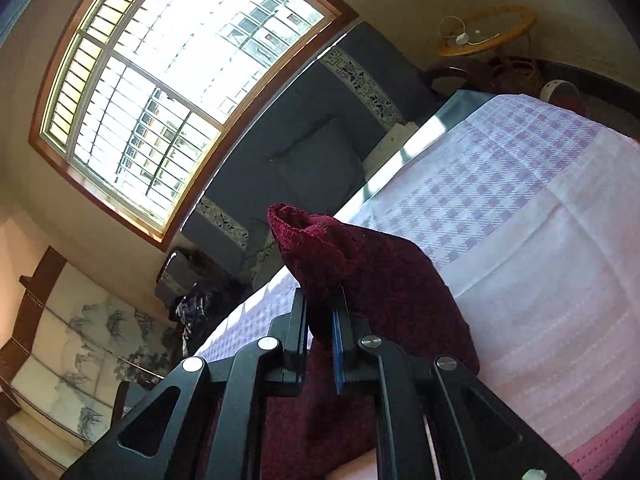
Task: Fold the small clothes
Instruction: 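Fold the held sleeve across the sweater body with the right gripper, release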
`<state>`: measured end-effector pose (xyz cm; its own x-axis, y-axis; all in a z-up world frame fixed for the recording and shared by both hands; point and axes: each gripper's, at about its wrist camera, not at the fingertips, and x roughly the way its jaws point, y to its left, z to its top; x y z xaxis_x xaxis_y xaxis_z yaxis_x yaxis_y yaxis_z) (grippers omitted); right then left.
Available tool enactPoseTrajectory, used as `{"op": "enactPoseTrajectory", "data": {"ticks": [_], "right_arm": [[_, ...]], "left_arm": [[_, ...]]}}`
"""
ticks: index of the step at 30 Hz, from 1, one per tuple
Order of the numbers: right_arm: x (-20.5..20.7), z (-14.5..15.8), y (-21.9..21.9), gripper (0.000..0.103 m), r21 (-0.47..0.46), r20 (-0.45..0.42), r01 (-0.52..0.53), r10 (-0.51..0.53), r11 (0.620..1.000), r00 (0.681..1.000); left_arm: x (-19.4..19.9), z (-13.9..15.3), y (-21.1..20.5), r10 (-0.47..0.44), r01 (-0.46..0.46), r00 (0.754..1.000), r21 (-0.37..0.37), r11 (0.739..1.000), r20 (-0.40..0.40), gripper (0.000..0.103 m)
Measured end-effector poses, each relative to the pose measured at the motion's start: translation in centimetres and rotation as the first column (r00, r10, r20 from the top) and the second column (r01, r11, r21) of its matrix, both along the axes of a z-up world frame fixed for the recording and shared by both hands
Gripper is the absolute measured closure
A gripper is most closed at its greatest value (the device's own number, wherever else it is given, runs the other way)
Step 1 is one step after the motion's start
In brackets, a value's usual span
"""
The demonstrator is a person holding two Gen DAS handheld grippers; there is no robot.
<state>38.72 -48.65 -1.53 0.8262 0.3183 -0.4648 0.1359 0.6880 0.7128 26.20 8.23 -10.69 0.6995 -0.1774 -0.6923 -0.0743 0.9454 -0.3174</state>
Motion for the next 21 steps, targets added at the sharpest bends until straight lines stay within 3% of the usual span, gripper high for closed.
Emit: {"op": "enactPoseTrajectory", "data": {"ticks": [4, 9, 11, 16, 21], "right_arm": [[1.8, -0.1, 9.8, 0.093, 0.036, 0.015, -0.15, 0.149, 0.988, 0.989], [3.7, -2.9, 21.8, 0.093, 0.068, -0.018, -0.294, 0.296, 0.953, 0.955], [4.5, -4.6, 25.9, 0.093, 0.081, -0.055, -0.339, 0.344, 0.937, 0.937], [5.9, -8.4, 34.6, 0.093, 0.092, -0.131, -0.42, 0.429, 0.903, 0.893], [6.2, -10.8, 39.9, 0.093, 0.12, -0.162, -0.441, 0.456, 0.889, 0.875]], "left_arm": [[-0.2, 0.2, 2.6, 0.027, -0.028, 1.0, 0.083, 0.996, 0.011, 0.0], [-1.6, -0.8, 3.5, 0.031, -0.042, 0.998, 0.183, 0.982, 0.063, 0.0], [-1.7, -1.2, 3.6, 0.031, -0.035, 0.999, 0.157, 0.987, 0.029, 0.0], [-2.4, -1.2, 4.4, 0.053, -0.058, 0.998, 0.115, 0.992, 0.046, 0.0], [-1.9, -1.8, 5.7, 0.068, -0.069, 0.998, 0.021, 0.997, 0.016, 0.0]]}}
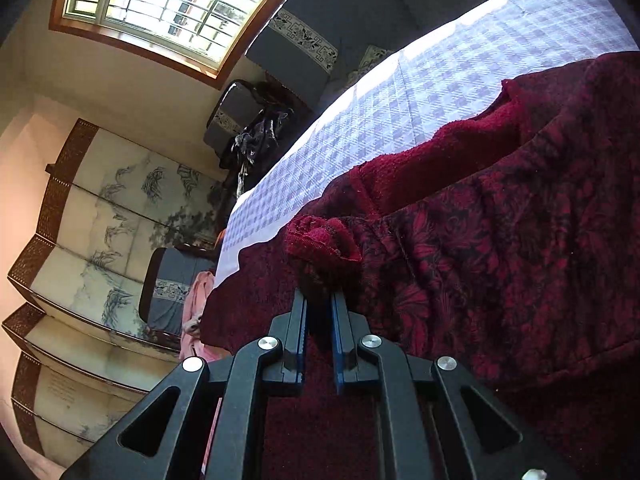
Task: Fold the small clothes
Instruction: 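Fold the held sleeve across the sweater body with the right gripper, release, then grasp the other sleeve with the left gripper and fold it across the body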
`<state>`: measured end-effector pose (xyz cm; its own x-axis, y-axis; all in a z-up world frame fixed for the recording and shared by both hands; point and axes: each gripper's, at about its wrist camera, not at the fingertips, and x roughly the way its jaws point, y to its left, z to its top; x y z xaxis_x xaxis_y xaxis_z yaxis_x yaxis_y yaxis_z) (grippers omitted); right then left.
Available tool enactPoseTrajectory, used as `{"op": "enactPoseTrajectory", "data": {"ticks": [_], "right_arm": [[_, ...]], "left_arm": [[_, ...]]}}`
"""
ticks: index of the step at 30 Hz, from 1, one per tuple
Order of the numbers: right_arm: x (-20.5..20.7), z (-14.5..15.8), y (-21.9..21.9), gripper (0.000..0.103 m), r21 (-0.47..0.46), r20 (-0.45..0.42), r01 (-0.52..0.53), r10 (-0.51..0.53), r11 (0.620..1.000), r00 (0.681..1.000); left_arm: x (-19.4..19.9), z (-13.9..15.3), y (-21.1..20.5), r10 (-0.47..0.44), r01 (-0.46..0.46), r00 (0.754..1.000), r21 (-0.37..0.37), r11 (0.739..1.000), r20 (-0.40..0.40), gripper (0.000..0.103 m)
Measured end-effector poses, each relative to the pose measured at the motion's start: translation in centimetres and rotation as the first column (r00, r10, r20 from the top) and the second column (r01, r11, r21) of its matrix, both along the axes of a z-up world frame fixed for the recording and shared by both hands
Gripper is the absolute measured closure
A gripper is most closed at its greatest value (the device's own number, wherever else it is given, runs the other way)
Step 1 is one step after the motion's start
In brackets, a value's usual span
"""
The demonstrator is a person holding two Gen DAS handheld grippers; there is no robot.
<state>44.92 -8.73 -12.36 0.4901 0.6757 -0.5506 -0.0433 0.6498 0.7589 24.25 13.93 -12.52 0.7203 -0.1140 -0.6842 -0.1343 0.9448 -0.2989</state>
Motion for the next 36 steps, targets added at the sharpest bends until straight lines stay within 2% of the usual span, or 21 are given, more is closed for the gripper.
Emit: {"op": "enactPoseTrajectory", "data": {"ticks": [6, 9, 13, 15, 17, 19, 21, 25, 27, 29, 31, 34, 36], "right_arm": [[0.3, -1.4, 2.7, 0.093, -0.024, -0.009, -0.002, 0.002, 1.0, 1.0], [0.3, -1.9, 3.7, 0.092, -0.032, -0.011, -0.023, 0.023, 0.999, 1.0], [0.5, -3.0, 4.9, 0.086, -0.022, -0.03, -0.063, 0.063, 0.998, 0.998], [0.7, -3.6, 5.3, 0.082, -0.02, -0.037, -0.092, 0.091, 0.996, 0.995], [0.7, -4.0, 5.4, 0.073, 0.003, -0.041, -0.115, 0.115, 0.993, 0.992], [0.2, -3.7, 4.8, 0.063, 0.05, -0.027, -0.127, 0.129, 0.991, 0.991], [-1.1, -2.6, 3.8, 0.06, 0.05, 0.011, -0.126, 0.126, 0.991, 0.992], [-5.2, -0.1, 1.1, 0.059, -0.033, 0.091, -0.133, 0.135, 0.991, 0.987], [-7.5, 0.9, -0.1, 0.058, -0.115, 0.131, -0.146, 0.161, 0.983, 0.978], [-9.8, 1.8, -1.2, 0.053, -0.236, 0.172, -0.136, 0.179, 0.962, 0.969], [-11.6, 2.0, -2.1, 0.052, -0.324, 0.199, -0.127, 0.199, 0.937, 0.959], [-13.1, 1.7, -2.9, 0.047, -0.384, 0.213, -0.118, 0.212, 0.916, 0.954], [-13.5, 1.1, -3.4, 0.047, -0.394, 0.212, -0.115, 0.212, 0.912, 0.954]], "left_arm": [[-0.2, -0.4, 1.5, 0.026, -0.025, 1.0, -0.12, 0.992, 0.008, 0.0], [-0.5, -0.4, 1.5, 0.028, -0.026, 0.999, -0.122, 0.992, 0.015, 0.0], [-0.5, -0.3, 1.1, 0.025, -0.024, 1.0, -0.099, 0.995, 0.009, 0.0], [-0.5, -0.2, 0.9, 0.026, -0.025, 1.0, -0.094, 0.995, 0.009, 0.0], [-0.4, -0.3, 1.0, 0.026, -0.025, 1.0, -0.096, 0.995, 0.006, 0.0], [-0.3, -0.3, 1.2, 0.021, -0.02, 1.0, -0.109, 0.994, 0.008, 0.0], [-0.3, -0.3, 1.6, 0.022, -0.019, 1.0, -0.138, 0.99, 0.021, 0.0], [-0.4, 0.0, 3.3, -0.013, 0.024, 0.999, -0.25, 0.968, 0.043, 0.0], [-0.3, 1.0, 4.7, -0.026, 0.038, 0.999, -0.284, 0.958, 0.045, 0.0], [0.1, 2.6, 6.8, -0.013, 0.028, 0.998, -0.273, 0.962, 0.056, 0.0], [1.1, 4.2, 9.4, 0.011, 0.005, 0.998, -0.23, 0.973, 0.067, 0.0], [3.9, 4.9, 13.8, 0.021, -0.013, 0.999, -0.197, 0.98, 0.038, 0.0], [6.1, 4.2, 17.0, 0.02, -0.025, 0.999, -0.205, 0.978, -0.027, 0.001]]}}
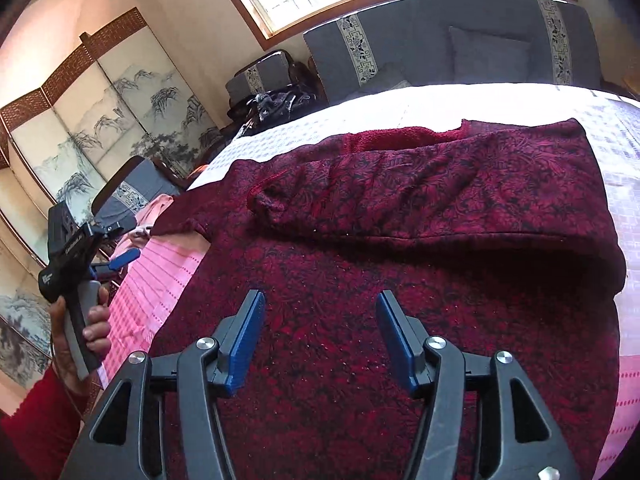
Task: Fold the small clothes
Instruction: 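Grasp the other sleeve with the left gripper and fold it across the body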
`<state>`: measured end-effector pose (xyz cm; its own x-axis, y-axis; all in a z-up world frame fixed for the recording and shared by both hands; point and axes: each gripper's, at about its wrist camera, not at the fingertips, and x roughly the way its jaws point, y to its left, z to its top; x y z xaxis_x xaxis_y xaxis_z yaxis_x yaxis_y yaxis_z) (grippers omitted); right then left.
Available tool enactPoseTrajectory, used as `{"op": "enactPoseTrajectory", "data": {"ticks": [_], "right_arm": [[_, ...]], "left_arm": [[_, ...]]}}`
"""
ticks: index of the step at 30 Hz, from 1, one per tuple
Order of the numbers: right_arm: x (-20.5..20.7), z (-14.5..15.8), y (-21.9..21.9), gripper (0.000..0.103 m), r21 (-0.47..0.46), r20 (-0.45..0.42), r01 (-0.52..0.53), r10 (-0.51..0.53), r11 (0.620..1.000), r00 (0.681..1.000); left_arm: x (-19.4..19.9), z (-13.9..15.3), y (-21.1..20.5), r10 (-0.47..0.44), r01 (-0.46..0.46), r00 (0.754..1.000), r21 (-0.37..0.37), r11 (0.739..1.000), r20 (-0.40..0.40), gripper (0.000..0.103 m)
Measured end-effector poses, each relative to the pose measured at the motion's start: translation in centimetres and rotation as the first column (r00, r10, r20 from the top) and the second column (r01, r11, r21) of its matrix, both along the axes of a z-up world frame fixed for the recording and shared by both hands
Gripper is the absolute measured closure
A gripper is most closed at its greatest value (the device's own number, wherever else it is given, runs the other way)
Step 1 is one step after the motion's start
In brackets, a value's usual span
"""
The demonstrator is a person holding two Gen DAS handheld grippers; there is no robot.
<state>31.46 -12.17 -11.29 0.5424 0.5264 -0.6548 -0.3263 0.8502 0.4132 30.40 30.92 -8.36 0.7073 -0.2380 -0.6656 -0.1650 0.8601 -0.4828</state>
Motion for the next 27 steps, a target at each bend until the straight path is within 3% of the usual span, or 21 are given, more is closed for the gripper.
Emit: {"op": "enactPoseTrajectory", "data": {"ticks": [2, 5, 6, 8, 12, 17, 18, 20, 21, 24, 27], "right_arm": [[0.0, -0.7, -0.4, 0.047, 0.008, -0.016, 0.001, -0.001, 1.0, 1.0], [-0.2, -1.3, -0.5, 0.047, 0.007, -0.024, 0.013, -0.013, 1.0, 1.0], [-0.1, -1.5, -0.6, 0.047, 0.011, -0.027, 0.014, -0.014, 1.0, 1.0], [-0.3, -1.7, -0.7, 0.046, 0.011, -0.029, 0.02, -0.02, 1.0, 0.999], [-0.5, -2.2, -0.4, 0.045, 0.0, -0.031, 0.016, -0.016, 1.0, 0.999], [-0.6, -3.1, -0.2, 0.045, -0.006, -0.055, 0.013, -0.013, 1.0, 0.998], [-0.7, -3.2, -0.1, 0.045, -0.003, -0.056, 0.016, -0.016, 1.0, 0.998], [-0.7, -3.2, -0.4, 0.042, 0.01, -0.05, 0.02, -0.02, 1.0, 0.999], [-0.6, -3.3, -0.5, 0.042, 0.022, -0.054, 0.025, -0.024, 0.999, 0.998], [-0.6, -3.6, -1.2, 0.042, 0.061, -0.068, 0.045, -0.041, 0.997, 0.997], [-0.9, -3.6, -1.8, 0.042, 0.092, -0.063, 0.06, -0.054, 0.994, 0.997]], "left_arm": [[1.4, -1.2, 3.7, 0.039, -0.042, 0.998, -0.068, 0.997, -0.049, 0.004], [2.8, -3.3, 8.7, 0.065, -0.087, 0.991, -0.203, 0.975, -0.115, 0.017], [3.2, -4.0, 10.1, 0.074, -0.106, 0.987, -0.228, 0.968, -0.144, 0.025], [3.7, -5.2, 12.8, 0.112, -0.158, 0.976, -0.255, 0.954, -0.186, 0.027], [4.6, -6.2, 16.7, 0.134, -0.19, 0.976, -0.366, 0.911, -0.171, 0.03], [7.2, -6.2, 18.5, 0.137, -0.185, 0.979, -0.366, 0.912, -0.154, 0.036], [7.7, -6.4, 18.6, 0.152, -0.197, 0.977, -0.355, 0.914, -0.152, 0.049], [8.2, -7.1, 18.8, 0.199, -0.248, 0.962, -0.3, 0.921, -0.185, 0.09], [8.5, -7.5, 19.1, 0.212, -0.257, 0.962, -0.3, 0.919, -0.175, 0.097], [7.9, -6.7, 18.2, 0.258, -0.272, 0.962, -0.274, 0.922, -0.087, 0.097], [7.2, -3.0, 15.1, 0.234, -0.219, 0.971, -0.204, 0.954, 0.052, 0.097]]}}
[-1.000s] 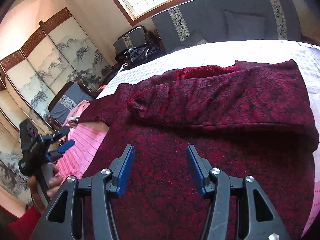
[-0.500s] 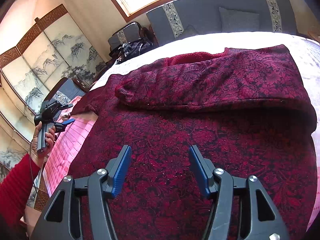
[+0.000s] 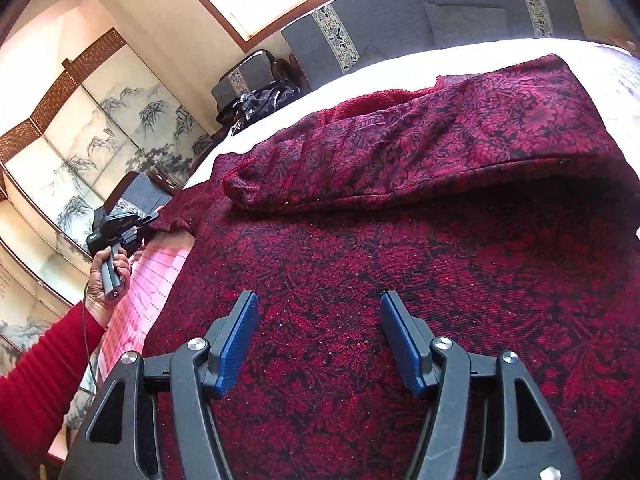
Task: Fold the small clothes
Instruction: 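Grasp the other sleeve with the left gripper and fold it across the body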
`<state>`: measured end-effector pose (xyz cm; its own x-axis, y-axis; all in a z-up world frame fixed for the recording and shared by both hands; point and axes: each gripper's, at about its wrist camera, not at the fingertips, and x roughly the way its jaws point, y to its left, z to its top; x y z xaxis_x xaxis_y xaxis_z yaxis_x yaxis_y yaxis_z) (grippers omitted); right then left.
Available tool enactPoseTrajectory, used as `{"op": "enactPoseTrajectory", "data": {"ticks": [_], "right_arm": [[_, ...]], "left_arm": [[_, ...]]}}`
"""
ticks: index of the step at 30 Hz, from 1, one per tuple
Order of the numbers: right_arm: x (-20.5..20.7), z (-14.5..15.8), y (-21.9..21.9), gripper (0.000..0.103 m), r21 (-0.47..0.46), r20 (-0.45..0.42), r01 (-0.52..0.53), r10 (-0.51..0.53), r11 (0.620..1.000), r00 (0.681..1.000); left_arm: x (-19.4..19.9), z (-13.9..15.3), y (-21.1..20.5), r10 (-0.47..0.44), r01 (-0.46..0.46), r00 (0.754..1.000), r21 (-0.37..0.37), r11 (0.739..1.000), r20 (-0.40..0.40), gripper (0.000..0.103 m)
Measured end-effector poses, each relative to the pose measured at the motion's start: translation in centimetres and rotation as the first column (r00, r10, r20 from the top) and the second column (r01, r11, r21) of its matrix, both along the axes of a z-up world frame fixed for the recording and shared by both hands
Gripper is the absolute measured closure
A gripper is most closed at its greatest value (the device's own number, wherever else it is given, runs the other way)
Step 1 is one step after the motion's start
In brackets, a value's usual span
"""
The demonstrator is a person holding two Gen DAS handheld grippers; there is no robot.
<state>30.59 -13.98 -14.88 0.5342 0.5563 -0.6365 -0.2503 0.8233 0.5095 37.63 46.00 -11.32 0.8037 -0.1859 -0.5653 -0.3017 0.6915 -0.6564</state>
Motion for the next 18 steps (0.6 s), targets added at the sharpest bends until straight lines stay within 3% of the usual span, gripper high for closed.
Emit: {"op": "enactPoseTrajectory", "data": {"ticks": [4, 7, 9, 12, 18], "right_arm": [[-0.1, -0.1, -1.4, 0.042, 0.074, -0.004, 0.044, -0.044, 0.996, 0.999], [-0.2, -0.2, -2.7, 0.042, 0.139, -0.013, 0.087, -0.086, 0.986, 0.996], [-0.3, -0.2, -3.5, 0.042, 0.175, -0.022, 0.109, -0.107, 0.978, 0.994], [-0.5, -0.2, -4.3, 0.042, 0.213, -0.039, 0.133, -0.127, 0.968, 0.991], [-1.2, 0.6, -6.4, 0.04, 0.238, -0.034, 0.161, -0.158, 0.958, 0.987]], "left_arm": [[0.5, 6.2, -6.9, -0.139, 0.127, 0.987, 0.135, 0.983, 0.081, 0.097], [0.5, 10.7, -14.1, -0.272, 0.233, 0.954, 0.254, 0.939, 0.129, 0.097], [0.5, 12.7, -19.3, -0.362, 0.302, 0.922, 0.326, 0.896, 0.141, 0.097], [0.7, 13.9, -27.0, -0.492, 0.418, 0.861, 0.372, 0.829, 0.127, 0.097], [0.9, 10.3, -41.4, -0.682, 0.596, 0.732, 0.482, 0.642, 0.003, 0.097]]}}
